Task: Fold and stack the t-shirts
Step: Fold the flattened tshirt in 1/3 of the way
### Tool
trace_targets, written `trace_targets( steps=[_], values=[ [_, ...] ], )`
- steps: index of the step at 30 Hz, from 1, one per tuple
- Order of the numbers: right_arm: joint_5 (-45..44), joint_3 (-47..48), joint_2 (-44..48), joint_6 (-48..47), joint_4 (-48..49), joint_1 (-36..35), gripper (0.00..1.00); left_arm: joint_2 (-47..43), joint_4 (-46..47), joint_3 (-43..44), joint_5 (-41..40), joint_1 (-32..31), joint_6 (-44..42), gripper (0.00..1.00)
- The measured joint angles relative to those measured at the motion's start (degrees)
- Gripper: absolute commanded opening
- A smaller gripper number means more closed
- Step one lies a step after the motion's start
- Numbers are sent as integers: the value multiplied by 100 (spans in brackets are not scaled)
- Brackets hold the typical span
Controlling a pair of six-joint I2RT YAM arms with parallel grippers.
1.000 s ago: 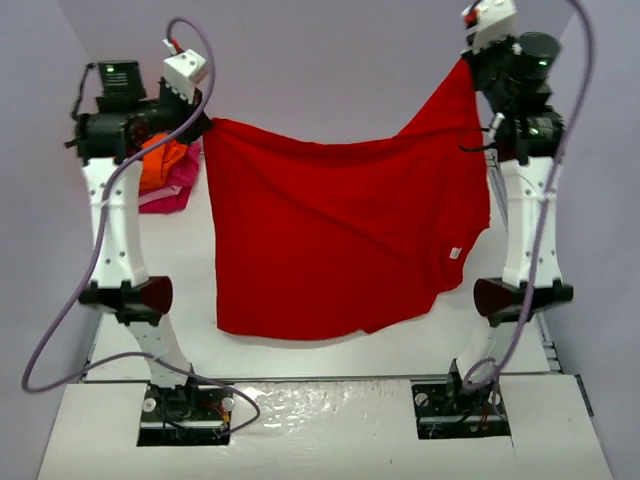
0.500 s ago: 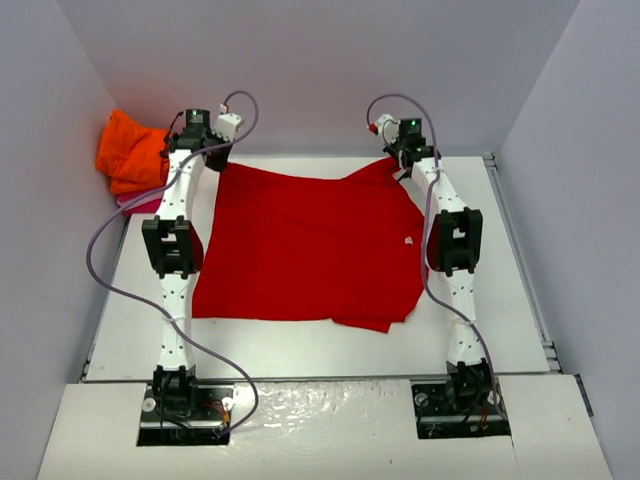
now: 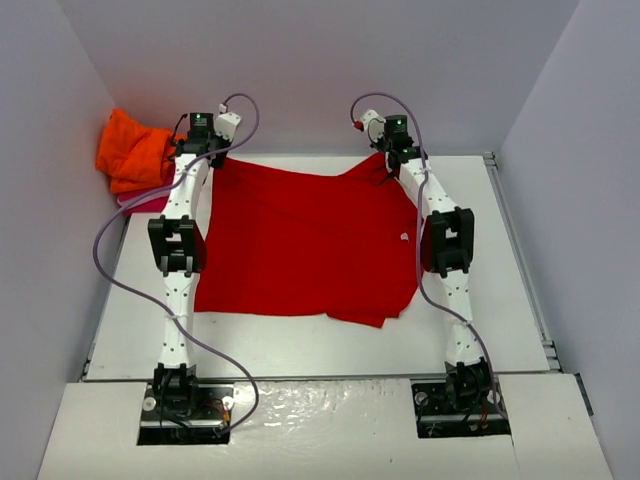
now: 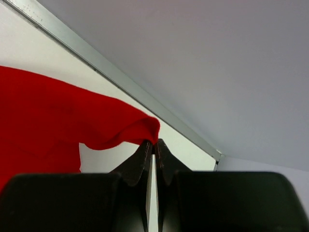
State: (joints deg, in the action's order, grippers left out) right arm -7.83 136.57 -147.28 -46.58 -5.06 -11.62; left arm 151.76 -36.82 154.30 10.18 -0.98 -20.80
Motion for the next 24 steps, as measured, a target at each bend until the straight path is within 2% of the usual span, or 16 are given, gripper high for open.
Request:
trace_targets(
  steps=[5, 11, 17, 24],
  values=[
    [-52, -797, 866, 4, -1, -75, 0, -80, -13, -58, 21, 5, 69, 0],
    [-92, -1818, 2167, 3, -81, -199, 0, -531, -14, -527, 68, 70, 152, 0],
    [-65, -2641, 3172, 37, -324, -407, 0, -1207, 57, -1285, 170, 312, 207, 0],
    [141, -4147, 3953, 64, -911, -698, 0, -2075, 76, -2618, 402, 476, 154, 0]
  ],
)
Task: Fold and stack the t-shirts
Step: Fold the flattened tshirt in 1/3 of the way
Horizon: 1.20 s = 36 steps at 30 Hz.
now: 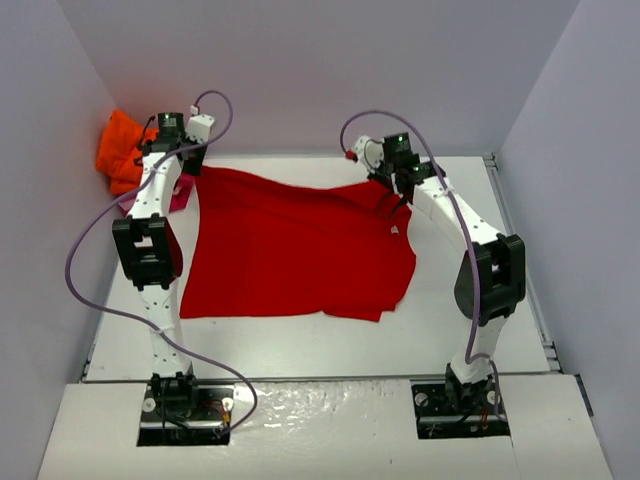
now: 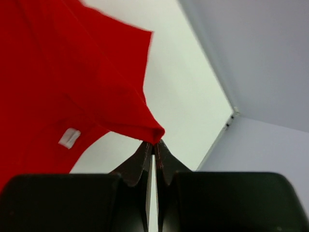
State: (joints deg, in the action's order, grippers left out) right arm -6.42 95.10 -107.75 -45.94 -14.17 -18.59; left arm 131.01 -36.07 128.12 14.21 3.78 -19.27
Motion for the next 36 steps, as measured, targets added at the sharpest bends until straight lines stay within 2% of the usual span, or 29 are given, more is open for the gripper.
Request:
trace_targets(
  steps=[10, 20, 25, 36],
  values=[
    [285, -678, 64, 189, -637, -125, 0, -369, -10, -919, 413, -2, -64, 0],
    [398, -930, 75, 281, -689, 441, 0, -1359, 351, -2951, 486, 268, -560, 0],
    [485, -890, 180, 348, -779, 726, 0, -1402, 437, -3072, 576, 459, -603, 0],
    [804, -576, 751, 369, -1191, 611, 0, -1402, 589, -3047, 684, 582, -680, 0]
  ],
)
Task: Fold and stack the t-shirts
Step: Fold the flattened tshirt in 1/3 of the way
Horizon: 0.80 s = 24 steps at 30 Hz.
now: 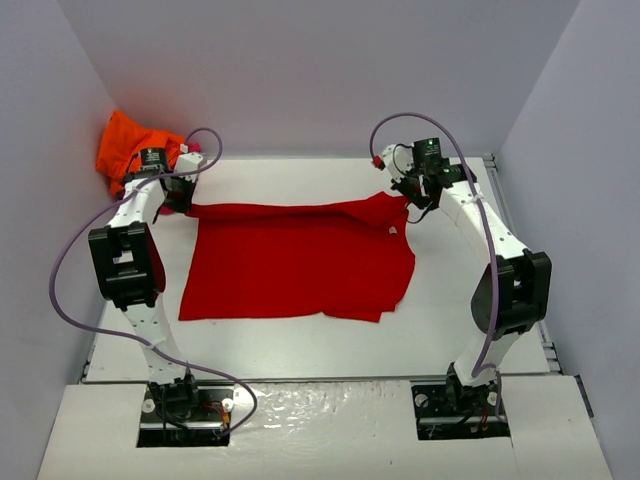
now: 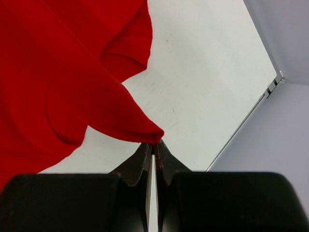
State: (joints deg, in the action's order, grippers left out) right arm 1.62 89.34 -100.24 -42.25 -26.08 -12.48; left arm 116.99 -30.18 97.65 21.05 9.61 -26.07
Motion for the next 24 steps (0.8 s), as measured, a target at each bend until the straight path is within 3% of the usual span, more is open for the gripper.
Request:
trace_targets(
  steps=[10, 11, 12, 14, 17, 18, 20, 24],
  values=[
    [165, -674, 113, -107, -558, -219, 0, -44, -4, -475, 177, 0, -178, 0],
    [177, -732, 113, -110, -595, -219, 5, -82, -24, -533, 220, 0, -198, 0],
    [185, -778, 113, -112, -627, -219, 28, -137, -63, -597, 270, 0, -217, 0],
    [187, -864, 113, -121, -659, -219, 31, -255, -201, -665, 343, 0, -256, 1],
    [204, -923, 113, -81, -857, -219, 47, -383, -479, -667, 494, 7, -326, 9],
    [225, -951, 113, -91, -934, -219, 54, -425, -575, -682, 561, 20, -356, 14],
    [274, -1069, 123, -135, -1075, -219, 73, -574, -682, -808, 697, 60, -414, 39],
    [379, -1441, 323, -314, -1356, -190, 70, -1295, -734, -1595, 880, 193, -568, 42]
  ],
)
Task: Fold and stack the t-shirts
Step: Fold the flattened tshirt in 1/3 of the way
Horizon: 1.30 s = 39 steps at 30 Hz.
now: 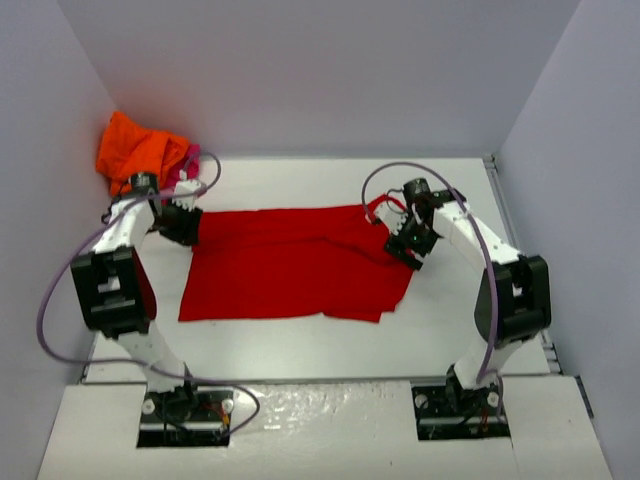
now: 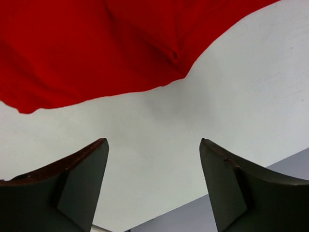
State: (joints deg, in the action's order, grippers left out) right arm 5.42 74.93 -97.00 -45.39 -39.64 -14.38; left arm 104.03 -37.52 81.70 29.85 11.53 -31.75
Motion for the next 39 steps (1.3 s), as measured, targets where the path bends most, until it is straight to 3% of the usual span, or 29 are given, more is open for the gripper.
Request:
trace_targets(
  steps=[5, 7, 11, 14, 22, 27, 39],
  values=[
    [86, 234, 281, -102, -219, 57, 60, -465, -90, 19, 33, 60, -61, 44],
    [90, 538, 281, -117, -216, 72, 46, -391, -85, 364, 44, 59, -34, 43],
    [55, 1377, 73, -74, -227, 95, 9, 29, -101, 1296, 109, 47, 159, 14],
    [-20, 2041, -382, 22, -141, 100, 2, 575, -36, 2066, 122, 13, 358, 2],
    [-90, 3281, -2138, 396, -23, 108, 0, 1817, -46, 2993, -59, -219, 634, 0],
    [-162, 4536, -3373, 684, -63, 16, 0, 2205, -160, 3394, -120, -409, 715, 0],
    [67, 4769, -3551, 796, -67, -351, 0, 2310, -607, 3658, 216, -939, 641, 0]
  ],
)
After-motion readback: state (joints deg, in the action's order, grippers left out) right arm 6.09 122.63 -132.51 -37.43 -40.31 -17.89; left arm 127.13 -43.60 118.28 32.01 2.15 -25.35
